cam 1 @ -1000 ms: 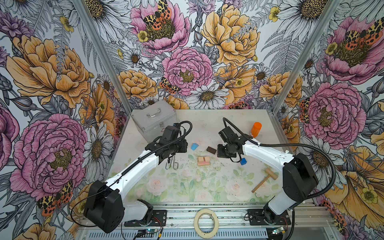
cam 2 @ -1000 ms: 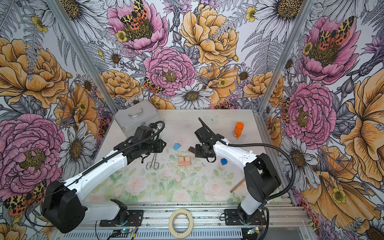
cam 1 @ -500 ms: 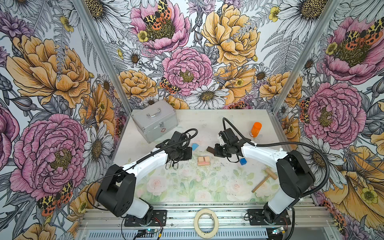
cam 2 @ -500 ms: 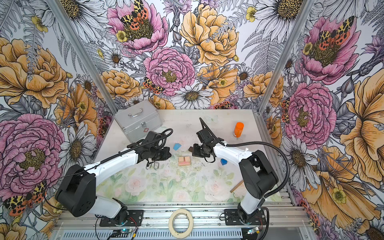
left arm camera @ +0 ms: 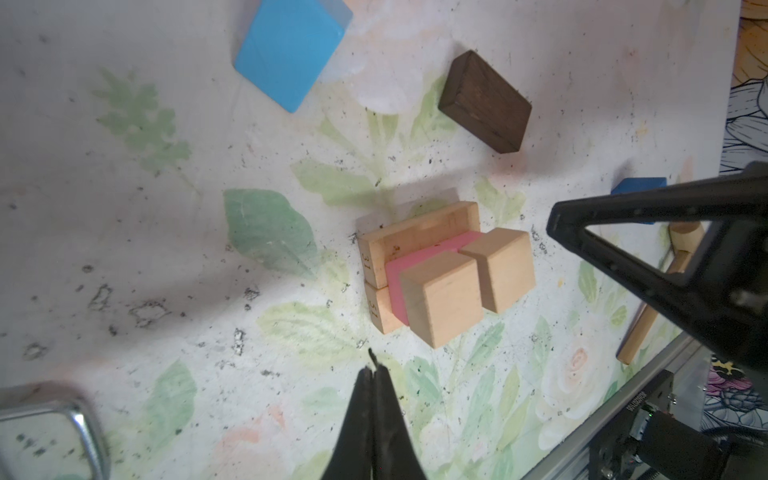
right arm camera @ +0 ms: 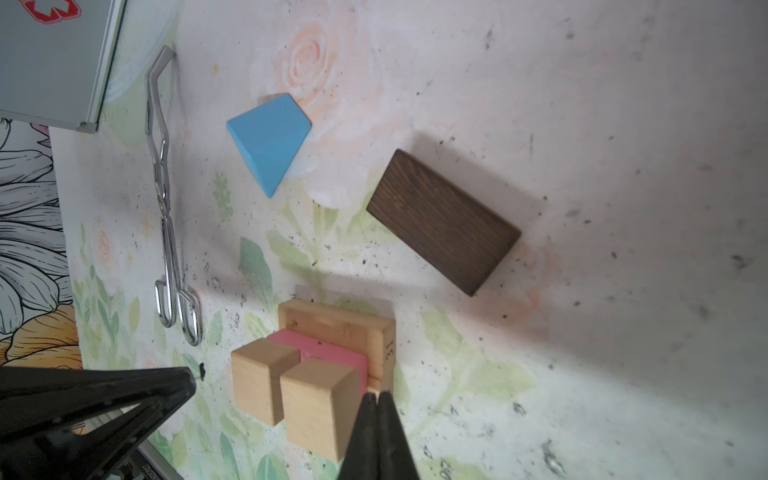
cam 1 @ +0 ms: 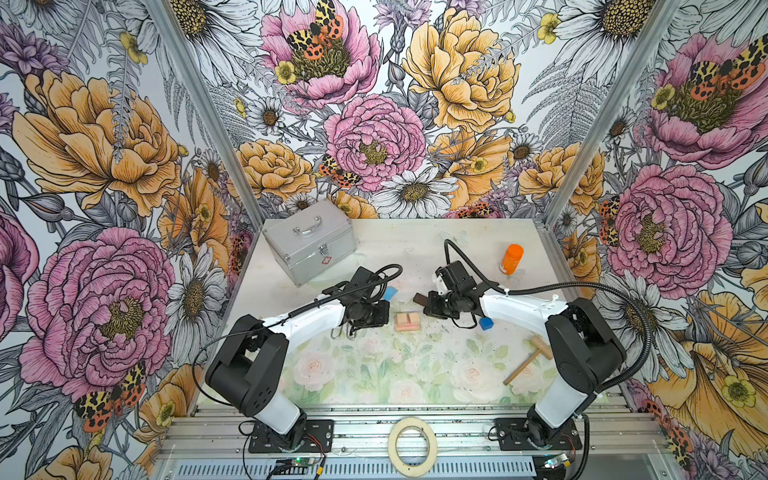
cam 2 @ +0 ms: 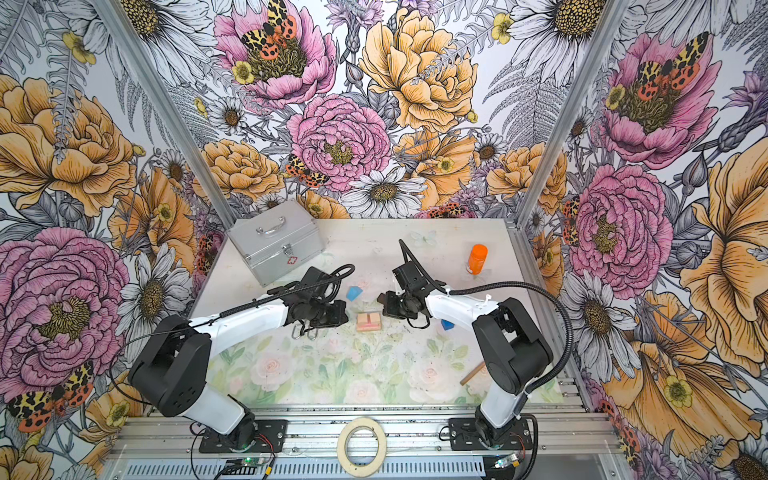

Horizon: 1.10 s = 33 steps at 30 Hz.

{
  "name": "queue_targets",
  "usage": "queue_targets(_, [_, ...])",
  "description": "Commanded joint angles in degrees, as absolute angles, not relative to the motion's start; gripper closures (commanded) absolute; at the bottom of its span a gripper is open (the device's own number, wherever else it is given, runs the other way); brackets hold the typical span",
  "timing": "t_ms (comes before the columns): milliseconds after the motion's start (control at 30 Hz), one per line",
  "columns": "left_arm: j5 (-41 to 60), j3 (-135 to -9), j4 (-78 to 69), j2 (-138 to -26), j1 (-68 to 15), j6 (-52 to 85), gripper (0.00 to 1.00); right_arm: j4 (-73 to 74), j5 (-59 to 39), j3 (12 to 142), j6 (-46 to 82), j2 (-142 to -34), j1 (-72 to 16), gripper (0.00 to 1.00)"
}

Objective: Build the wood block tower

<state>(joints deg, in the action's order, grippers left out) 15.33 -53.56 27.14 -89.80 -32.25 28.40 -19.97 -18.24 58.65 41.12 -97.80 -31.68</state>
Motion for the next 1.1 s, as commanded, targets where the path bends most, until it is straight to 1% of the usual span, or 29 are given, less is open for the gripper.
queue_targets(0, [17.5,-54.4,24.6,-90.6,-32.6,29.2,0.97,-17.8,-19.2,58.9,42.1,-99.6,-32.6,1.00])
queue_targets(1067, [18.9,-58.3,23.6,-95.4,-32.8,28.7,0.97,-17.6,-19.6,58.4,43.2,-99.5,-33.5,1.00])
